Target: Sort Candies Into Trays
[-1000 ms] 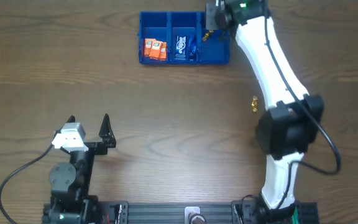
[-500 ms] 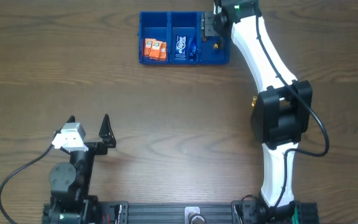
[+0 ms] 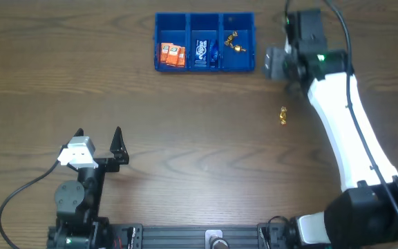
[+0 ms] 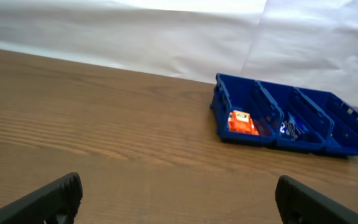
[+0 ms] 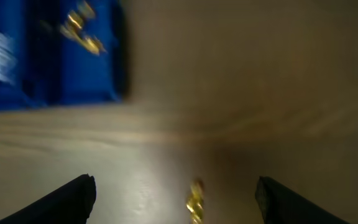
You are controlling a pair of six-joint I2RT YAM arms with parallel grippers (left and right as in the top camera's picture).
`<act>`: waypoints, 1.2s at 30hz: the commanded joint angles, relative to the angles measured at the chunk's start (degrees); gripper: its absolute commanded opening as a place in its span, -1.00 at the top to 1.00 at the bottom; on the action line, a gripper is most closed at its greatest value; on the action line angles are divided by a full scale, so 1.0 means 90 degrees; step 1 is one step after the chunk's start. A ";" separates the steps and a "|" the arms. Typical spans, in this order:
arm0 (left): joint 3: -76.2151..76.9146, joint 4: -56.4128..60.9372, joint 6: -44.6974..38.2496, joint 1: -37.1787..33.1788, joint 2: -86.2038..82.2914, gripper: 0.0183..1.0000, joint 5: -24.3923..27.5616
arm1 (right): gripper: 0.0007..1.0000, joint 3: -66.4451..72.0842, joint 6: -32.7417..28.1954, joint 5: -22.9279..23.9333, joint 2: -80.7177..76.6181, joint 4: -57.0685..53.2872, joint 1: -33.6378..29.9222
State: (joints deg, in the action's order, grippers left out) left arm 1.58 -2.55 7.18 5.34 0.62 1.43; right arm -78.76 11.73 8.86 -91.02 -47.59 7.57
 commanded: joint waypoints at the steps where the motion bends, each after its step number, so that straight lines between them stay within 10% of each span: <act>1: -0.0141 -0.0216 -0.0087 -0.0022 -0.0034 -1.00 -0.0039 | -0.71 0.1537 -0.0058 0.0051 -0.0219 0.0544 -0.0296; 7: -0.0141 -0.0216 -0.0087 -0.0022 -0.0034 -1.00 -0.0039 | -0.71 0.2157 -0.0529 -0.0940 -0.0498 0.1265 -0.0629; 36: -0.0141 -0.0216 -0.0087 -0.0022 -0.0034 -1.00 -0.0036 | -0.39 0.2174 -0.0527 -0.0714 -0.1474 0.1341 -0.0809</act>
State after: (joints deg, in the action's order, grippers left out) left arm 1.58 -2.55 7.20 5.34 0.62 1.43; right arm -59.48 7.11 1.91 -102.65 -35.92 0.69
